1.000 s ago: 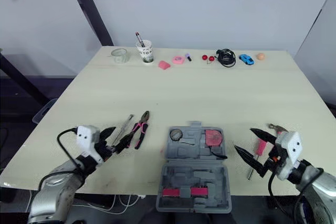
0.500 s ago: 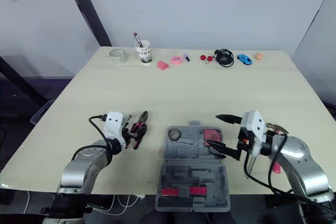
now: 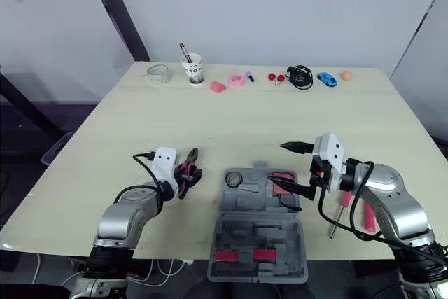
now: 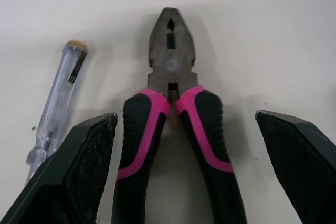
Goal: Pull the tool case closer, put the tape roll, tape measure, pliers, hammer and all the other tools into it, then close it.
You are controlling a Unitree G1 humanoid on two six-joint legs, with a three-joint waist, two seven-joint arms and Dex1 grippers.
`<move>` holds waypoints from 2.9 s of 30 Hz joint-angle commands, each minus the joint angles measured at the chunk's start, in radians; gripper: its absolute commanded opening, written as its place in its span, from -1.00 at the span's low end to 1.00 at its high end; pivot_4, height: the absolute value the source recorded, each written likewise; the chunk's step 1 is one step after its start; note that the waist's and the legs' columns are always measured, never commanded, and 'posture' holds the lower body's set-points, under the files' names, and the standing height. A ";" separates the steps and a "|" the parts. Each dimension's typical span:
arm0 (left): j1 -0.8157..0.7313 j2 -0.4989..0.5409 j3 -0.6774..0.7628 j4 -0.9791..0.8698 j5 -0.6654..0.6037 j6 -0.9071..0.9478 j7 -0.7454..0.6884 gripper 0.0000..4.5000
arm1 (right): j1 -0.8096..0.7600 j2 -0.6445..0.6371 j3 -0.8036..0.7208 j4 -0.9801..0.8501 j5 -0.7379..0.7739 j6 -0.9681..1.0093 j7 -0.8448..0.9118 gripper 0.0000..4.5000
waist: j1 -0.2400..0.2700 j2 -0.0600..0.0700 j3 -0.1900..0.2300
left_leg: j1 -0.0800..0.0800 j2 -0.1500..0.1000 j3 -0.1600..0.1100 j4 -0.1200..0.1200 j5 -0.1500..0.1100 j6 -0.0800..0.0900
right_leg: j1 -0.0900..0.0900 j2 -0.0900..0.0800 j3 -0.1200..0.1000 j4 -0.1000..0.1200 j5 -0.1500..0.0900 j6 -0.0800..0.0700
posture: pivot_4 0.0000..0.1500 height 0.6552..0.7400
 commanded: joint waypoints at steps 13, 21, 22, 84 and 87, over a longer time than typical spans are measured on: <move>-0.037 -0.030 0.000 0.087 0.066 -0.098 0.049 0.66 | -0.004 0.057 0.030 0.019 -0.038 -0.063 0.021 1.00 | 0.000 0.000 0.000 | 0.000 0.000 0.000 0.000 0.000 0.000 | 0.000 0.000 0.000 0.000 0.000 0.000 | 1.00 1.00; -0.028 -0.039 0.000 0.089 0.074 -0.108 0.050 0.10 | -0.002 0.058 0.028 0.036 -0.045 -0.080 0.032 1.00 | 0.000 0.000 0.000 | 0.000 0.000 0.000 0.001 0.000 0.000 | 0.000 0.000 0.000 0.001 0.000 0.000 | 1.00 1.00; -0.027 -0.039 0.001 0.087 0.073 -0.107 0.050 0.10 | -0.003 0.057 0.028 0.038 -0.045 -0.082 0.034 1.00 | 0.000 0.000 0.000 | 0.000 0.000 0.000 0.001 0.000 0.000 | 0.000 0.000 0.000 0.001 0.000 0.000 | 1.00 1.00; -0.545 0.227 -0.450 0.232 0.040 -0.427 -1.160 0.10 | -0.512 0.010 0.460 0.014 -0.373 0.486 -0.019 0.44 | -0.002 0.000 0.002 | -0.002 0.000 0.000 0.001 0.000 0.000 | -0.002 0.002 0.000 0.001 0.000 0.000 | 1.00 1.00; -0.541 0.226 -0.449 0.237 0.035 -0.428 -1.169 0.10 | -0.510 -0.001 0.464 0.015 -0.384 0.477 -0.008 -0.25 | -0.001 0.000 0.002 | -0.002 0.000 0.001 0.001 0.000 0.000 | -0.002 0.002 0.000 0.001 0.000 0.000 | 1.00 1.00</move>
